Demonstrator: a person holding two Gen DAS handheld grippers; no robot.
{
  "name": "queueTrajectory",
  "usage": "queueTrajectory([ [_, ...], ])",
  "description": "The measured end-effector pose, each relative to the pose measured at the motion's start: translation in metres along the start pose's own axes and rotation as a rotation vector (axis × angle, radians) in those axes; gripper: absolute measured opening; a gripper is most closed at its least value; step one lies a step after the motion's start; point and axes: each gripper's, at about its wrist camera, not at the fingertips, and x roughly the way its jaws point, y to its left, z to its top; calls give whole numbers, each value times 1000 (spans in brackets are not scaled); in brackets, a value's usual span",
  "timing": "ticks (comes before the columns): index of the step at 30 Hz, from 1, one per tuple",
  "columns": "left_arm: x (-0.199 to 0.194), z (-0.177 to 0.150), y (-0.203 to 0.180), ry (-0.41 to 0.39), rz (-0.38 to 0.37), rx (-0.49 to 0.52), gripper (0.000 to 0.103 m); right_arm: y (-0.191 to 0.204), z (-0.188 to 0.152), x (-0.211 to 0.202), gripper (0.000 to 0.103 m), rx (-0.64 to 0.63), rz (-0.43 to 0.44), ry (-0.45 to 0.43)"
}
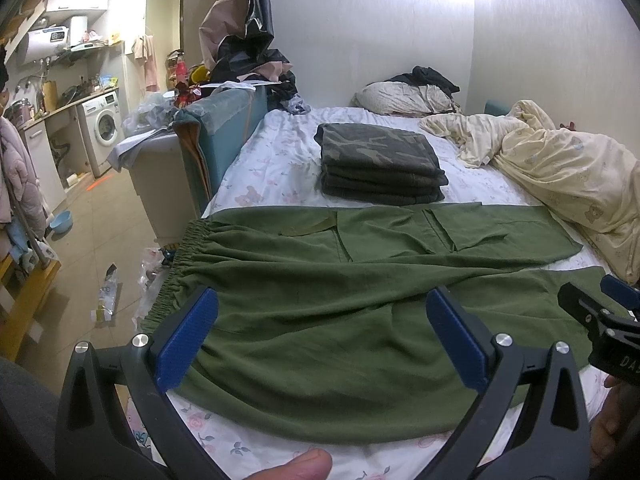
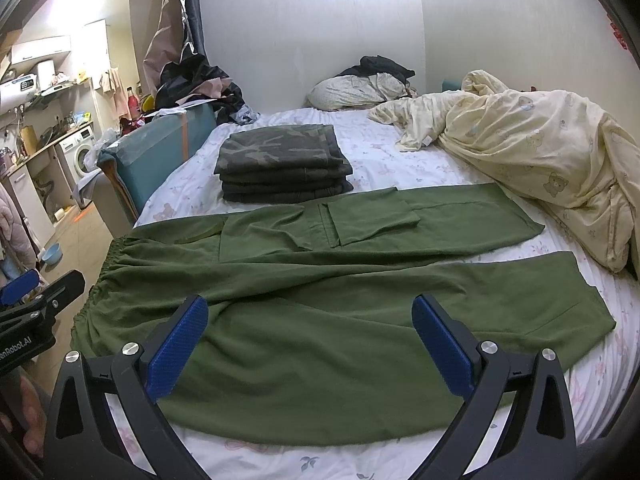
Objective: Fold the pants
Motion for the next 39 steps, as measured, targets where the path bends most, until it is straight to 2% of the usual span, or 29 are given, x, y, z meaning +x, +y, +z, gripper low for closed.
queueTrajectory([
  [16,6,-5,-1,10,-22,-2,102,2,-4,-1,103,14,13,8],
  [21,5,-5,15,27,-71,-65,102,4,-9,2,103,32,63,39],
  [25,-1,-5,25,16,-51,-78,102,3,-12,9,103,67,117,91],
  [31,-5,1,48,27,-37,-102,102,0,-12,11,103,93,128,120],
  [33,1,3,66,57,-5,-157,102,-3,-9,8,103,101,122,113],
  [36,21,-2,113,165,22,-339,102,-10,-3,0,103,119,123,93],
  [39,42,-14,163,250,102,-493,102,-20,-1,-7,103,151,137,83],
])
